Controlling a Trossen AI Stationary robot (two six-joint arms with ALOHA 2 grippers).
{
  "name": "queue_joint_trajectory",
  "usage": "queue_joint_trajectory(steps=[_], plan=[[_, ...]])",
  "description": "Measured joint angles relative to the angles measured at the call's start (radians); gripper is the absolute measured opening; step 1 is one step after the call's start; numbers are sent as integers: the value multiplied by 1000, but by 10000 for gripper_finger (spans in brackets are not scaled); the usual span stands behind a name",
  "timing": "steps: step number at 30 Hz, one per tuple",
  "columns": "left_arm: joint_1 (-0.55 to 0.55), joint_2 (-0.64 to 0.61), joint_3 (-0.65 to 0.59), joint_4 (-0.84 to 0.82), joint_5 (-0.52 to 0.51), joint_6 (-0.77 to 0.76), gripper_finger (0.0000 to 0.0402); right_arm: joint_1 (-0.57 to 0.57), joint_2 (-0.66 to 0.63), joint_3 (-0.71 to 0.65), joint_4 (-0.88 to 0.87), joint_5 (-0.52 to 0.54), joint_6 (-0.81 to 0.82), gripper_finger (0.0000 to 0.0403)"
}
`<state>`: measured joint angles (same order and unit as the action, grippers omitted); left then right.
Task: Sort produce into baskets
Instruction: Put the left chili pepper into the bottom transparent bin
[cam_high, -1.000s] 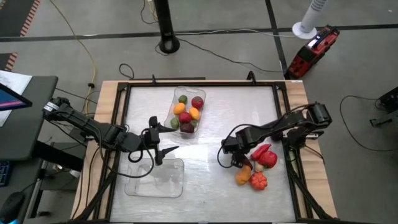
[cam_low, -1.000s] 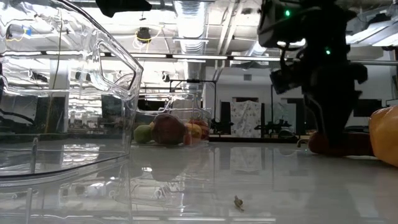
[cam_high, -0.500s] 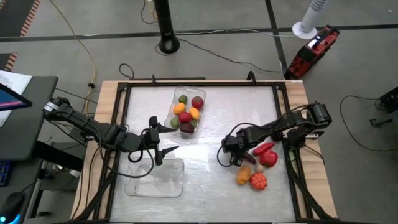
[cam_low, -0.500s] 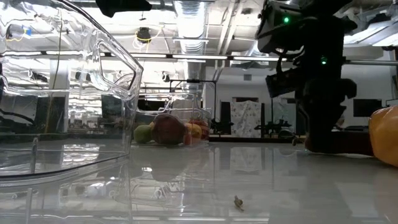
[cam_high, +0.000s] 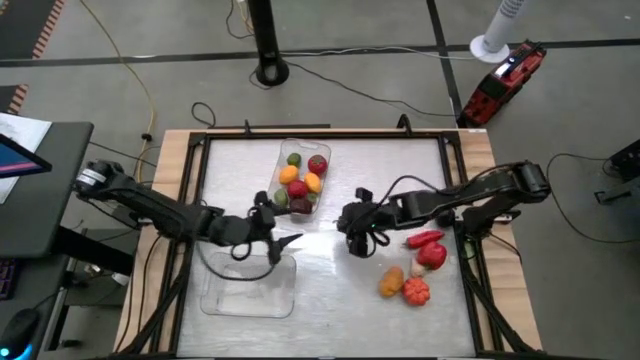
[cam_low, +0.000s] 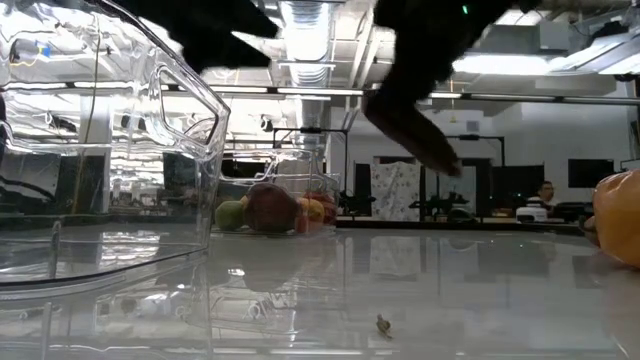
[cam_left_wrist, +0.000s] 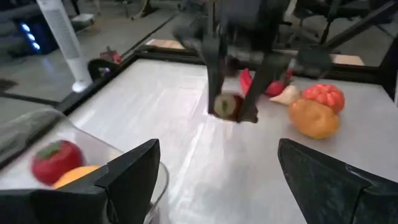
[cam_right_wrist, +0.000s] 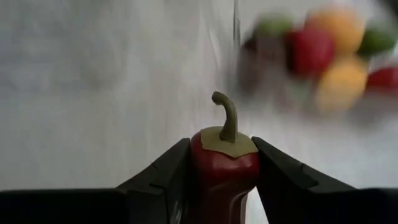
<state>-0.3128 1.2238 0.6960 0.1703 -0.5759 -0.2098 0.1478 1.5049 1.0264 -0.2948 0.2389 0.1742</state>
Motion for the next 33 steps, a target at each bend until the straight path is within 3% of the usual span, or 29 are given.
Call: queue_joint_trajectory(steps=[5, 16, 25, 33], plan=[[72, 141, -6, 200, 172, -15, 313, 12, -51, 0, 152, -6, -90, 172], [137, 428, 59, 464, 330, -7, 313, 63, -46, 1, 384, 19, -207, 180], [132, 465, 82, 598, 315, 55, 300, 62, -38, 0, 467, 31, -228, 176], [127, 463, 82, 610, 229, 71, 199, 61, -39, 0, 476, 36, -225, 176]])
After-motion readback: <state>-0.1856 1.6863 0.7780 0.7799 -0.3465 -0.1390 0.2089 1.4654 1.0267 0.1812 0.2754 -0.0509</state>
